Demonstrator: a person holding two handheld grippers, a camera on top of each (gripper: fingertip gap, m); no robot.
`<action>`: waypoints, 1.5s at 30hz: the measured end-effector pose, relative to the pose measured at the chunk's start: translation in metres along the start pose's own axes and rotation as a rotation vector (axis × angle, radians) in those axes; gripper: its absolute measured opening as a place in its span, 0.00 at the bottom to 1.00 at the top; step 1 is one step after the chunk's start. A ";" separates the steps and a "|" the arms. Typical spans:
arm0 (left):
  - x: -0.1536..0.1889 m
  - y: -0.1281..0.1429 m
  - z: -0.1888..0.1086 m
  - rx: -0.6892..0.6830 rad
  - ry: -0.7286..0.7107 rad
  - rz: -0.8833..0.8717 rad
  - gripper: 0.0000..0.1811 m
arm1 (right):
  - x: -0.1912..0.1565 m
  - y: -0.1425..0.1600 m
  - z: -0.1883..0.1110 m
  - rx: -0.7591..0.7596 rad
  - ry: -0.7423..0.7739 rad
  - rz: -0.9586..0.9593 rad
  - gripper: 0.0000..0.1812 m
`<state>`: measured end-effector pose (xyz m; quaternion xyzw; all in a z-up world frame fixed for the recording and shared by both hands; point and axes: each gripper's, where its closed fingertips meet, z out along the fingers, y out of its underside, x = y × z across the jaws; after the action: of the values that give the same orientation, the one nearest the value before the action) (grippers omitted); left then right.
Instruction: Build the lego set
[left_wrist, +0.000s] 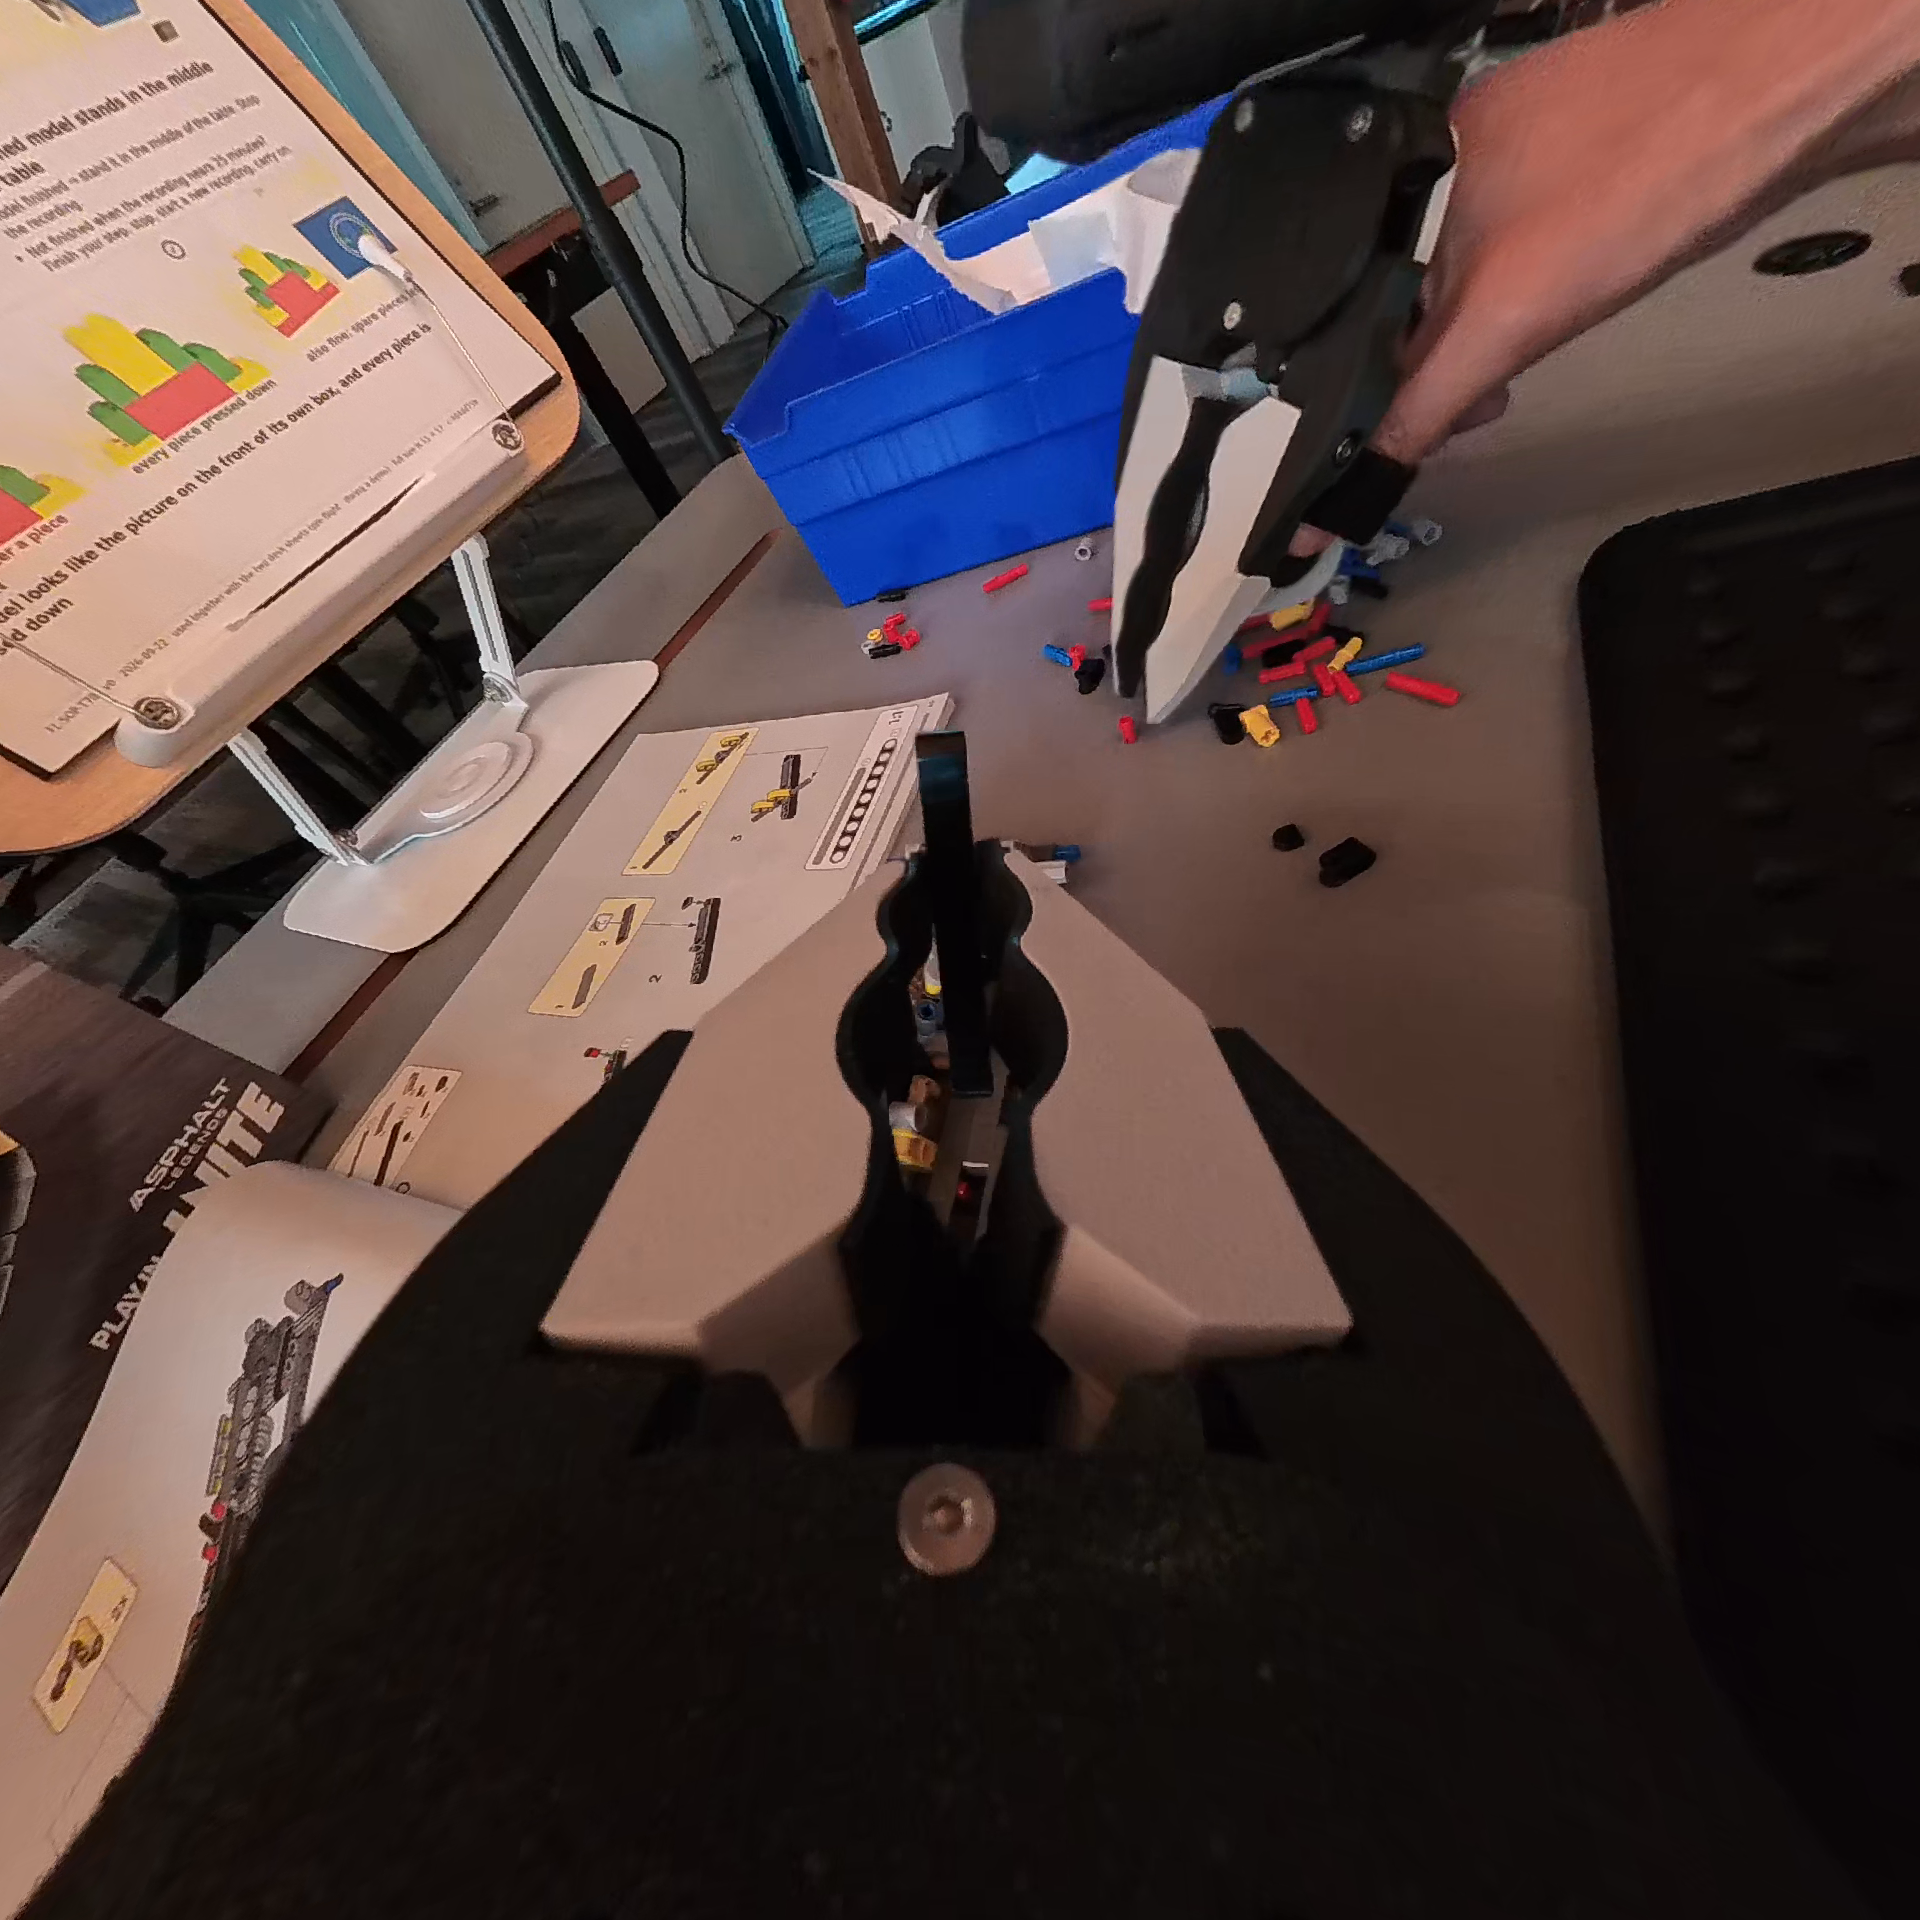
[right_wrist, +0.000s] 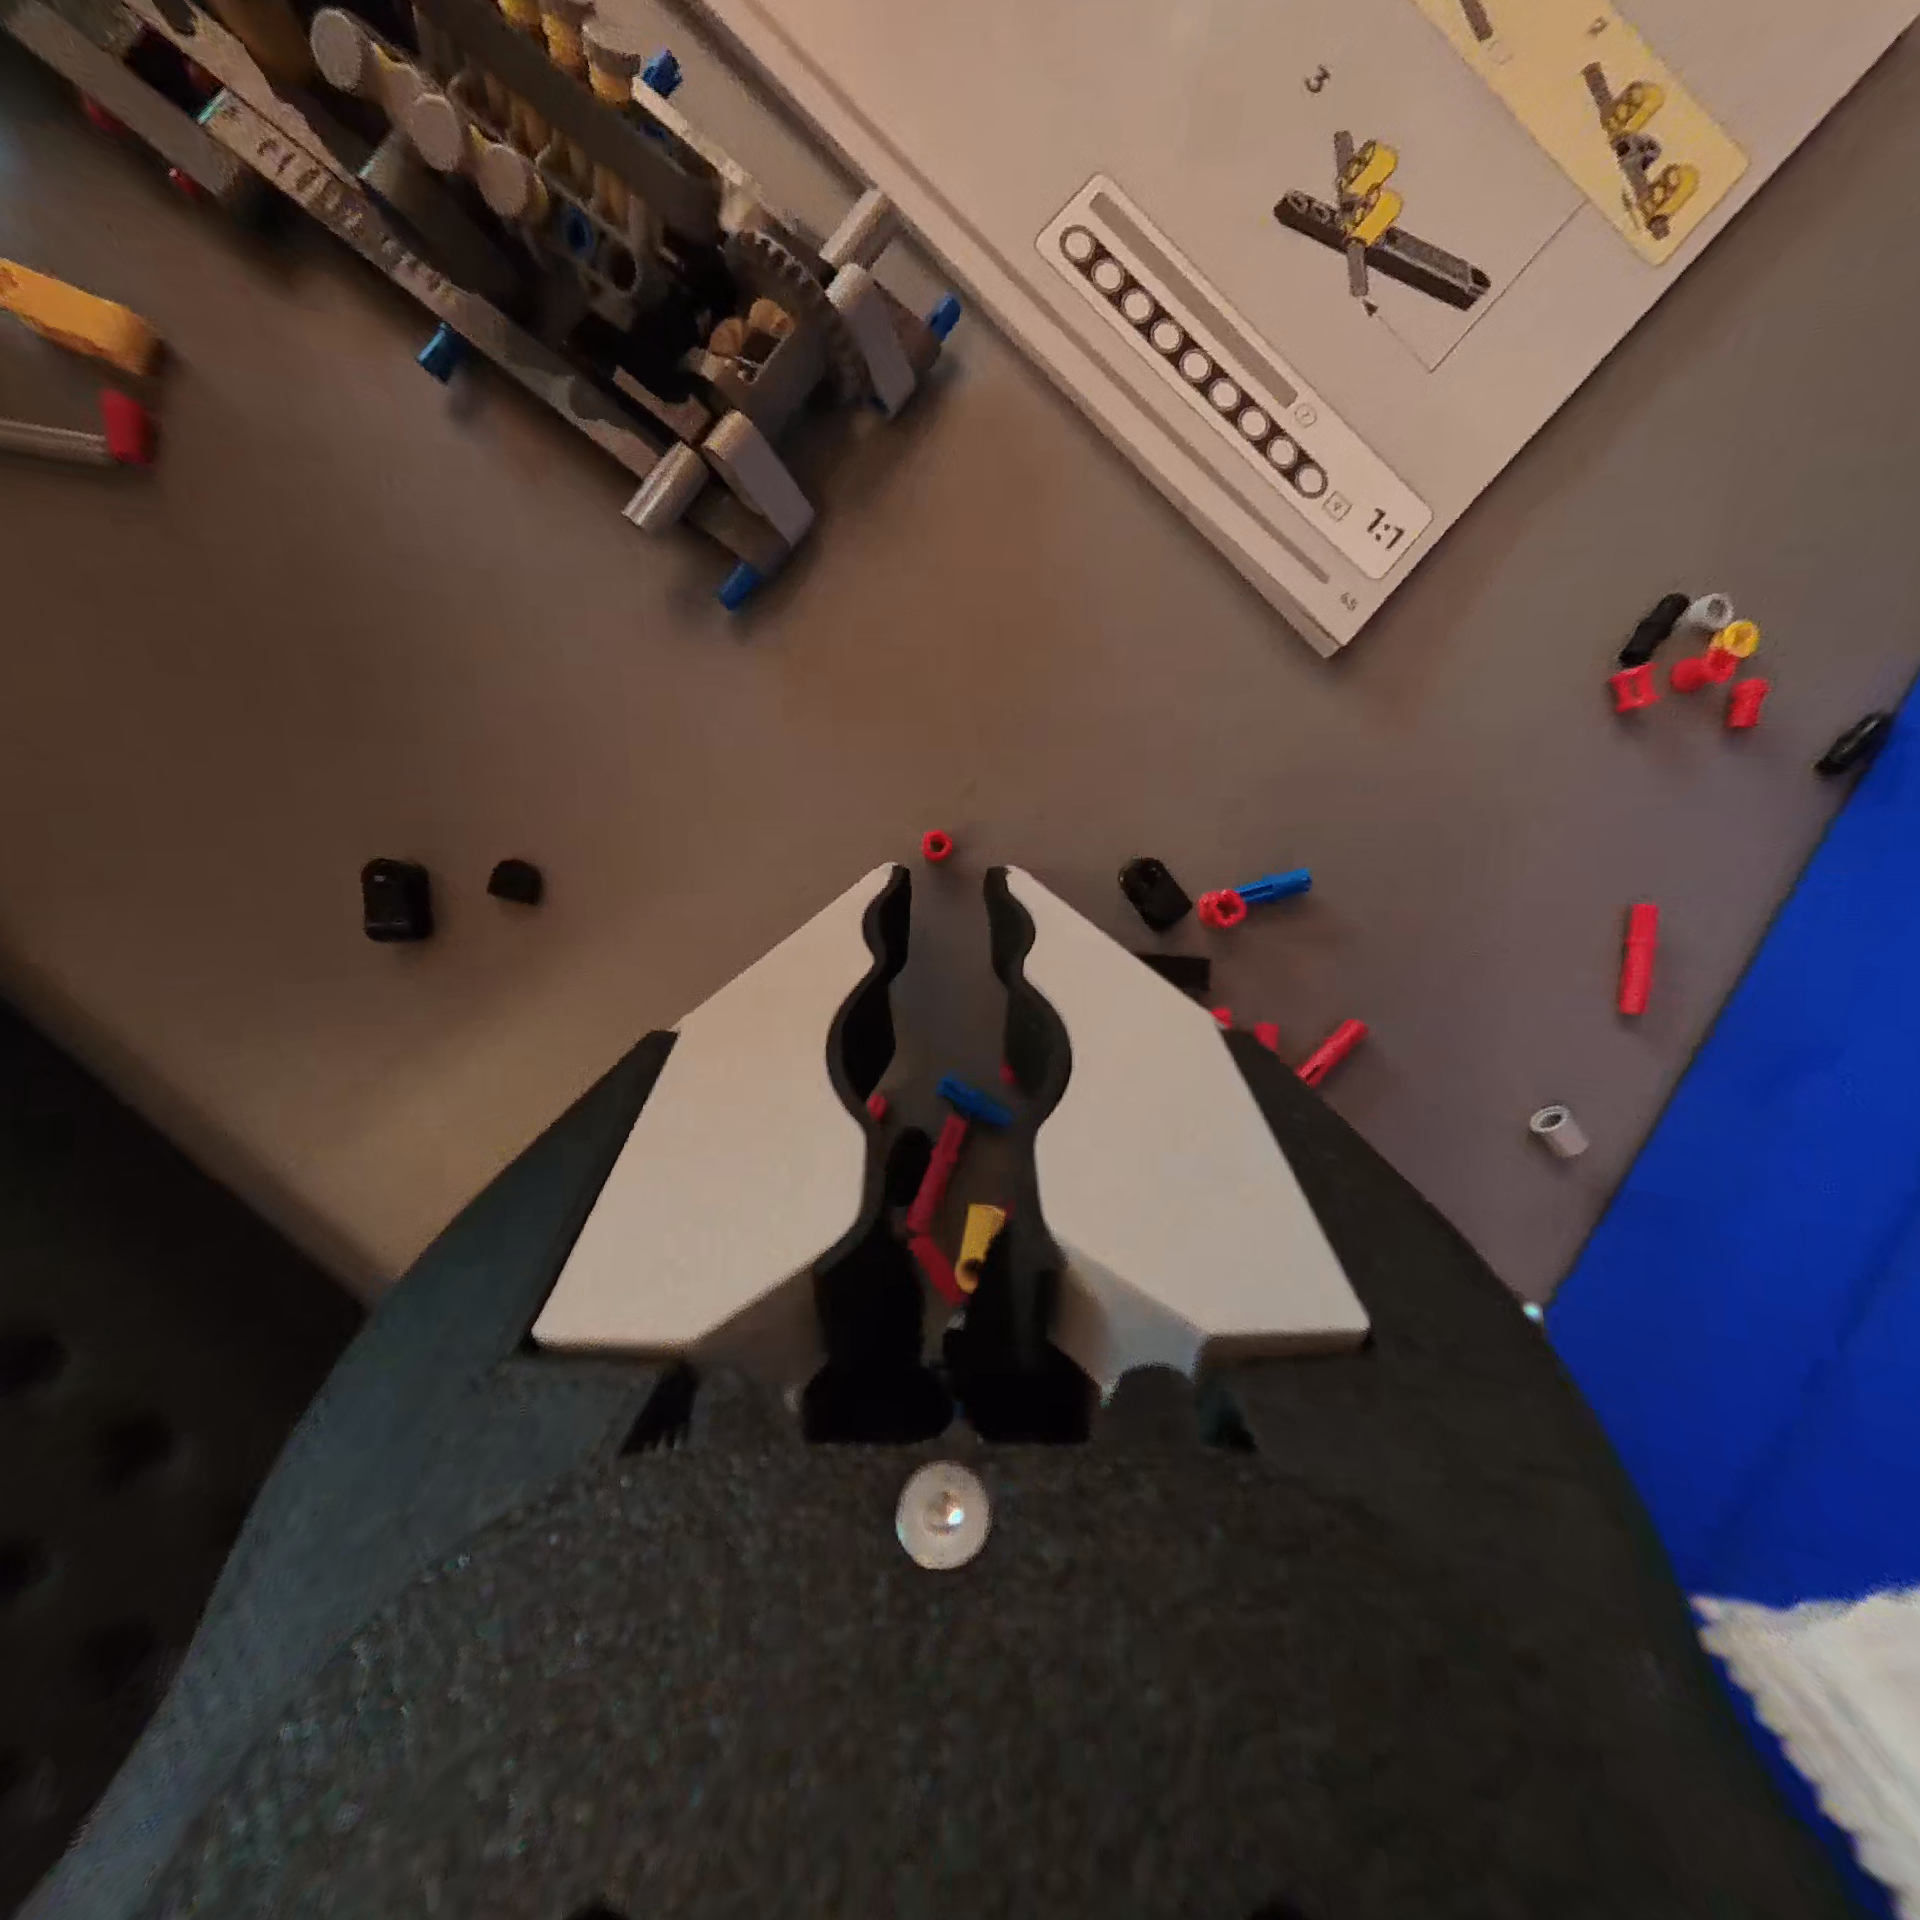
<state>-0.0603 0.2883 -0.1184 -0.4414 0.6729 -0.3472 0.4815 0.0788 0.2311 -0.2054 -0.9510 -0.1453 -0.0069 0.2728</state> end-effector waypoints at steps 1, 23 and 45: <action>0.000 0.000 0.000 -0.002 0.001 0.000 0.03 | 0.000 -0.001 0.000 -0.015 -0.008 -0.014 0.08; 0.000 0.003 0.001 -0.011 0.000 0.005 0.03 | -0.002 -0.003 0.008 -0.102 -0.092 -0.076 0.03; -0.028 -0.024 -0.014 0.214 0.112 -0.580 0.03 | -0.107 -0.177 -0.074 1.001 0.059 0.157 0.02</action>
<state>-0.0634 0.3065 -0.0835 -0.5417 0.5042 -0.5628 0.3683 -0.0684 0.3061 -0.0606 -0.7111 -0.0511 0.0574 0.6989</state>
